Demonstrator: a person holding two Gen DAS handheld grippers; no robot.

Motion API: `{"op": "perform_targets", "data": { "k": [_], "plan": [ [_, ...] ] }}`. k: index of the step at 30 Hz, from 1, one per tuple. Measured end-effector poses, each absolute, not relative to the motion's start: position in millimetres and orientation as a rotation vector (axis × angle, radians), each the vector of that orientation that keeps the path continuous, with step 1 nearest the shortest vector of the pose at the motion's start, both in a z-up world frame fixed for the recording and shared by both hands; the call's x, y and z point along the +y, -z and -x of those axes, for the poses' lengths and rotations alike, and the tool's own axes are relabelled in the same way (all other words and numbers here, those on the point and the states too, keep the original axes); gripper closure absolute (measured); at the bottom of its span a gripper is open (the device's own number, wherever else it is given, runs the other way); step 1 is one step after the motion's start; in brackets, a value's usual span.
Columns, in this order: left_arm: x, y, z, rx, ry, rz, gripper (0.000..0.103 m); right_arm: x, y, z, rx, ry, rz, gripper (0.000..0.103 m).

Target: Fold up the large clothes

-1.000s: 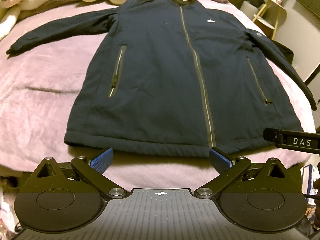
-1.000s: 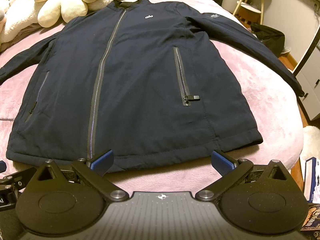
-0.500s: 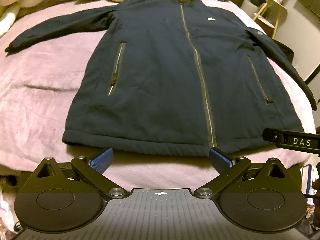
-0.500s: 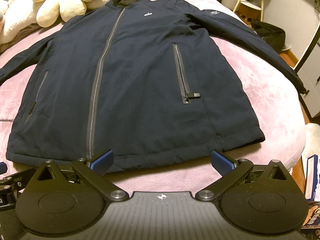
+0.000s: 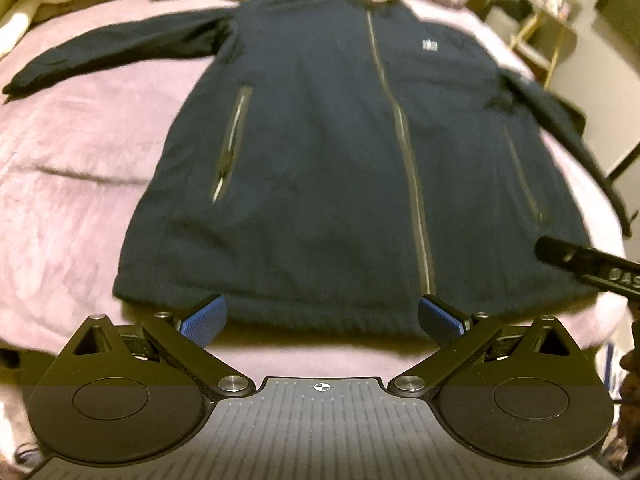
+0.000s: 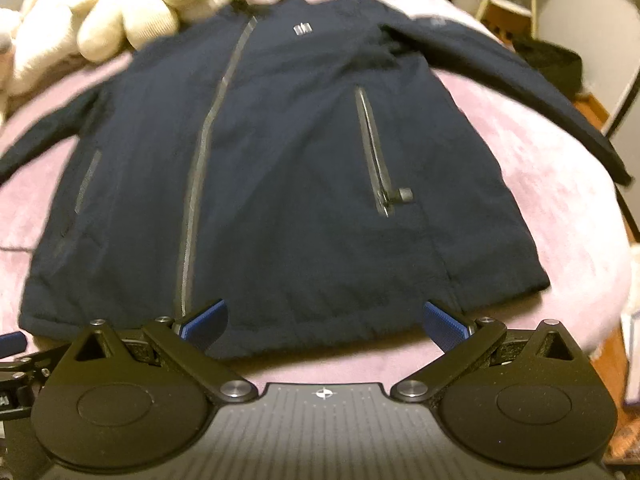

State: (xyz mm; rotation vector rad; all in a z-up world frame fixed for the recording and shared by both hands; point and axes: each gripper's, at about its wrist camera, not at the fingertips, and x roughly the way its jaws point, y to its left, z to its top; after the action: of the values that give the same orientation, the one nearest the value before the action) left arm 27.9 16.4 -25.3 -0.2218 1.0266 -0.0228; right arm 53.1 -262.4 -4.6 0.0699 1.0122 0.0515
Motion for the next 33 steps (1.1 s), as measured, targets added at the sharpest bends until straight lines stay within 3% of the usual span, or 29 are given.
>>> {"op": "perform_targets", "data": {
  "k": [7, 12, 15, 16, 20, 27, 29, 33],
  "plan": [
    [29.6, 21.0, -75.4, 0.996, -0.009, 0.204, 0.000, -309.1, -15.2, -66.7, 0.588, -0.138, -0.178, 0.000],
    [44.6, 19.9, -126.0, 0.921, -0.045, 0.279, 0.000, -397.7, -11.5, -127.7, 0.577, -0.085, -0.548, 0.000],
    [50.4, 31.2, -159.3, 0.900, -0.083, 0.295, 0.000, -471.8, 18.7, -157.8, 0.524, -0.021, -0.894, 0.000],
    [50.9, 35.4, -168.3, 0.903, -0.096, 0.287, 0.000, -498.5, 35.5, -166.9, 0.515, 0.043, -1.013, 0.003],
    [50.5, 51.3, -203.7, 0.897, -0.134, 0.246, 0.000, -561.8, 84.7, -179.9, 0.474, 0.282, -1.209, 0.040],
    [40.6, 78.9, -245.8, 0.920, -0.146, 0.231, 0.000, -615.1, 135.3, -201.9, 0.350, 0.481, -1.335, 0.062],
    [37.2, 83.4, -247.9, 0.917, -0.159, 0.204, 0.000, -627.0, 145.5, -202.1, 0.312, 0.500, -1.401, 0.088],
    [35.7, 89.2, -248.0, 0.919, -0.124, 0.142, 0.000, -634.7, 136.5, -222.5, 0.400, 0.540, -1.300, 0.090]
  ]
}}
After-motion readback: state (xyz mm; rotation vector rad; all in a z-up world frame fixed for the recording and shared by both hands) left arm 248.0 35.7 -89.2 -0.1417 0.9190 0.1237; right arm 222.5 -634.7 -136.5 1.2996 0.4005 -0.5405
